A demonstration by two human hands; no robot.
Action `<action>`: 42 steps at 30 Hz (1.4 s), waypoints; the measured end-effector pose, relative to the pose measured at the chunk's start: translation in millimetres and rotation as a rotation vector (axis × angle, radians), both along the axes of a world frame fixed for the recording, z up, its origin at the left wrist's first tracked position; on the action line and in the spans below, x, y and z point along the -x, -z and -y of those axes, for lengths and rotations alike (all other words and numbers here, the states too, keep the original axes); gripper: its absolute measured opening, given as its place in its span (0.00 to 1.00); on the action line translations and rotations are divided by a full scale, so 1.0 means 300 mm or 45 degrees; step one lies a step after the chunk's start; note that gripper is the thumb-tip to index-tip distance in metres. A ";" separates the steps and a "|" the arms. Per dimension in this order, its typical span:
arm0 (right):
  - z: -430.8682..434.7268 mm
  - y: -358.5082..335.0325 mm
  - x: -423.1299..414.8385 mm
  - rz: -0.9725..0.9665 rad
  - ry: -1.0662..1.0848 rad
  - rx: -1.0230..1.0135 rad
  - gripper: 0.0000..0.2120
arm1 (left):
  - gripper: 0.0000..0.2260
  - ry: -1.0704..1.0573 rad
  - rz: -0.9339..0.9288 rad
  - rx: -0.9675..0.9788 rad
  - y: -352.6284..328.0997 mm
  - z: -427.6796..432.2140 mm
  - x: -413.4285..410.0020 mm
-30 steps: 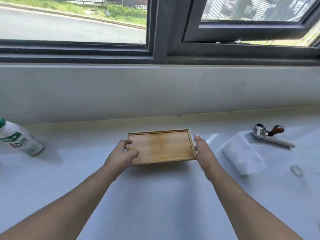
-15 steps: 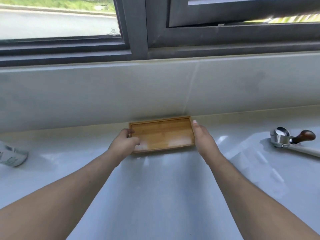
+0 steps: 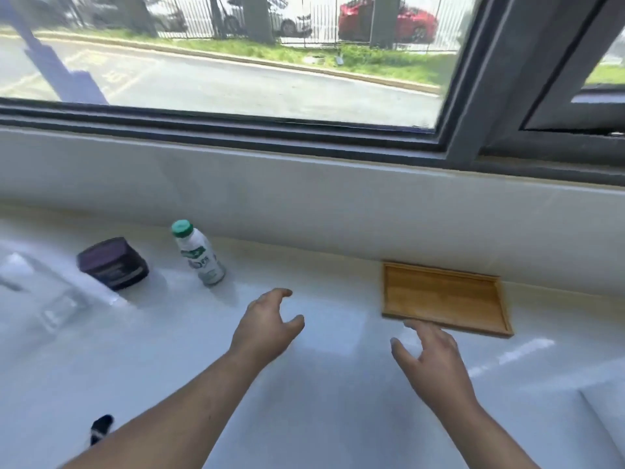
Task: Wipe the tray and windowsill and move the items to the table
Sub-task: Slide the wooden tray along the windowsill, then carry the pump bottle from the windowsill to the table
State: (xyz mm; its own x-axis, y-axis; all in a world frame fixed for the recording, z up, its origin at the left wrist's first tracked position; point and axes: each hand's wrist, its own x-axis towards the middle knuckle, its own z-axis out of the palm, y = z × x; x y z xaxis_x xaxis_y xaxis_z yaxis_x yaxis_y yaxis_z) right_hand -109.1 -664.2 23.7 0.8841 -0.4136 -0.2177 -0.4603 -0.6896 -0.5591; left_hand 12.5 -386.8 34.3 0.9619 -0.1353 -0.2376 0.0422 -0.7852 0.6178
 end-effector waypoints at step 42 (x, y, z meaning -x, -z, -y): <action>-2.132 0.103 -0.835 -0.323 -0.216 -1.076 0.29 | 0.47 -0.393 0.214 -0.153 -0.042 -1.800 -0.399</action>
State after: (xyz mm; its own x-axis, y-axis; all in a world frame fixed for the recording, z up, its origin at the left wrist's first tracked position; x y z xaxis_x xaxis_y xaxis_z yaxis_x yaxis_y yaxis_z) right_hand 141.5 -24.6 -7.3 0.8026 0.1047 -0.5872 -0.5684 -0.1644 -0.8062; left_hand 132.3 153.1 46.8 0.9800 0.1867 -0.0693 0.1942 -0.8187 0.5404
